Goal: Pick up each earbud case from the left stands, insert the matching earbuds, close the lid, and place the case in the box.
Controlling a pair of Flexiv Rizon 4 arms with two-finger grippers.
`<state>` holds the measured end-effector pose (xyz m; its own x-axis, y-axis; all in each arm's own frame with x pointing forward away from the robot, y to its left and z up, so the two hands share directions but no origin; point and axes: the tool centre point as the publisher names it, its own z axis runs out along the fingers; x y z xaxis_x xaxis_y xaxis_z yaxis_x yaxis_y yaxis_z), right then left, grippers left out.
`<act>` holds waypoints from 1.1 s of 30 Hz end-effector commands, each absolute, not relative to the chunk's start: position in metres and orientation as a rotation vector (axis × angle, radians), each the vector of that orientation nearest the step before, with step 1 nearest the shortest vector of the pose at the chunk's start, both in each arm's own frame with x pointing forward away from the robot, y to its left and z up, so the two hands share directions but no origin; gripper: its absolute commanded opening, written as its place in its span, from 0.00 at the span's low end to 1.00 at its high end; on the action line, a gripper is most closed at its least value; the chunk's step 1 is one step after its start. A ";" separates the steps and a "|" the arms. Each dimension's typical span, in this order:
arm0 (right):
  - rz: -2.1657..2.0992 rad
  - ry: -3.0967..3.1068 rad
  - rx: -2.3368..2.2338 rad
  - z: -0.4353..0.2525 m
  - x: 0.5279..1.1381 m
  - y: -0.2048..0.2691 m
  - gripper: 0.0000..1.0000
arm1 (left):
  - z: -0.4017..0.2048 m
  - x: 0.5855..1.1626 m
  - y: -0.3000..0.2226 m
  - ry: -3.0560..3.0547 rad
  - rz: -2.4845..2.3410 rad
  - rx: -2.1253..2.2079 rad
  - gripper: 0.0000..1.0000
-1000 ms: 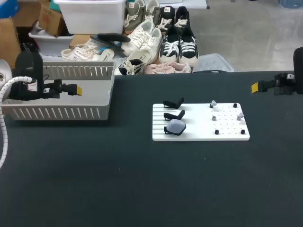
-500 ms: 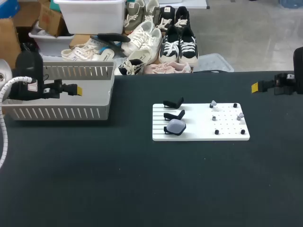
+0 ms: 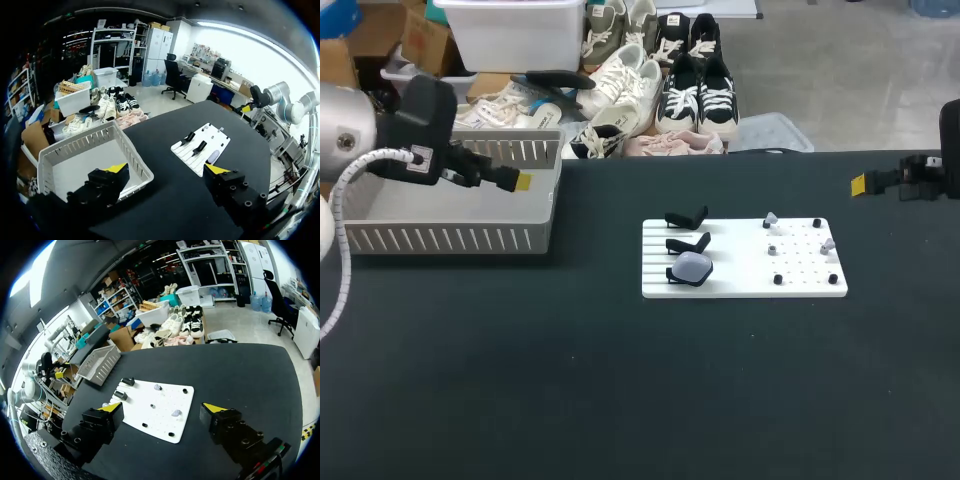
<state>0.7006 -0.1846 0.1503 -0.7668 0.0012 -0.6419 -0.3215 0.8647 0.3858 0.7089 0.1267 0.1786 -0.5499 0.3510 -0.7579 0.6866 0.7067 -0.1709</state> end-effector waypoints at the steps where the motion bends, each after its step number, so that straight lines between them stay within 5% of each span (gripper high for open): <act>1: 0.648 2.372 -0.236 0.149 0.702 -0.186 1.00 | 0.174 0.719 0.113 2.070 -0.681 1.082 1.00; 33: 0.648 2.372 -0.236 0.149 0.702 -0.186 1.00 | 0.110 0.696 0.013 1.689 -0.836 1.674 1.00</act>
